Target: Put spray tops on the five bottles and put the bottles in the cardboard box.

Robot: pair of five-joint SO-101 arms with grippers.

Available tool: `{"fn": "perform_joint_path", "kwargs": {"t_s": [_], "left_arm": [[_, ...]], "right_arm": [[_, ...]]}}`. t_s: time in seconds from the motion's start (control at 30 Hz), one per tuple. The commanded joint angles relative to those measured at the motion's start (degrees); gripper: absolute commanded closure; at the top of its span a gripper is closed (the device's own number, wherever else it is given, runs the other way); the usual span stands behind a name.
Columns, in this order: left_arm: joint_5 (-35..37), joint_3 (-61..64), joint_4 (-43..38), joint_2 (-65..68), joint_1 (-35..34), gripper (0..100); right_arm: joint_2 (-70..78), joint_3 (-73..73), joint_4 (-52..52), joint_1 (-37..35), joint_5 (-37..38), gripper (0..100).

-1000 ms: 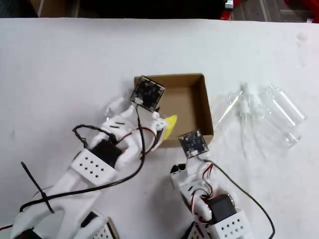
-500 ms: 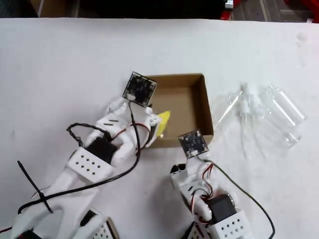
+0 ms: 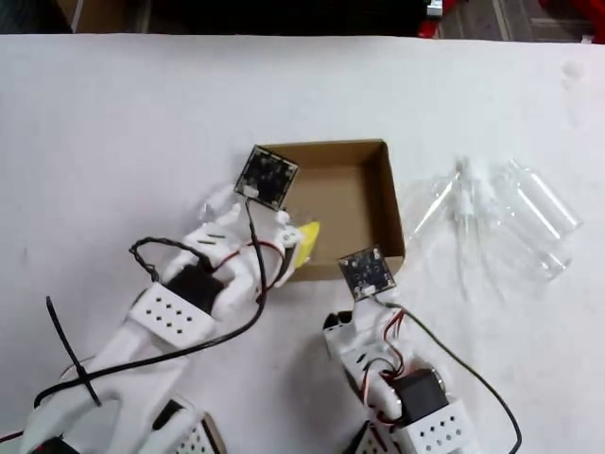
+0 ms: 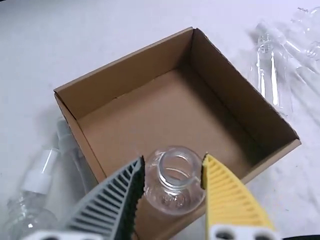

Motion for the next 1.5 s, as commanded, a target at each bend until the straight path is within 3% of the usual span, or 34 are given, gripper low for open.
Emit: {"fn": "perform_joint_path", "kwargs": {"t_s": [0.0,0.23,0.43,0.83,1.0,1.3,1.47], "left_arm": [[-0.7,-0.44,-1.49,0.04,-0.31,83],[-0.7,-0.44,-1.41,-0.4,-0.31,95],[-0.7,-0.09,-0.88,-0.4,-0.4,91],[-5.01,-4.75,10.11,-0.48,-0.4,90],[-4.75,-4.75,10.55,-0.48,-0.4,80],[-4.75,-5.36,11.43,-0.57,-0.31,81],[-4.75,-10.29,17.32,-0.57,-0.31,81]], "right_arm": [[-0.31,0.53,0.13,0.75,0.62,98.1],[-0.31,0.53,0.13,0.75,0.62,98.1],[-0.31,0.53,0.13,0.75,0.62,98.1],[-0.31,0.53,0.13,0.75,0.62,98.1],[-0.31,0.53,0.13,0.75,0.62,98.1],[-0.31,0.53,0.13,0.75,0.62,98.1],[-0.31,0.53,0.13,0.75,0.62,98.1]]}}
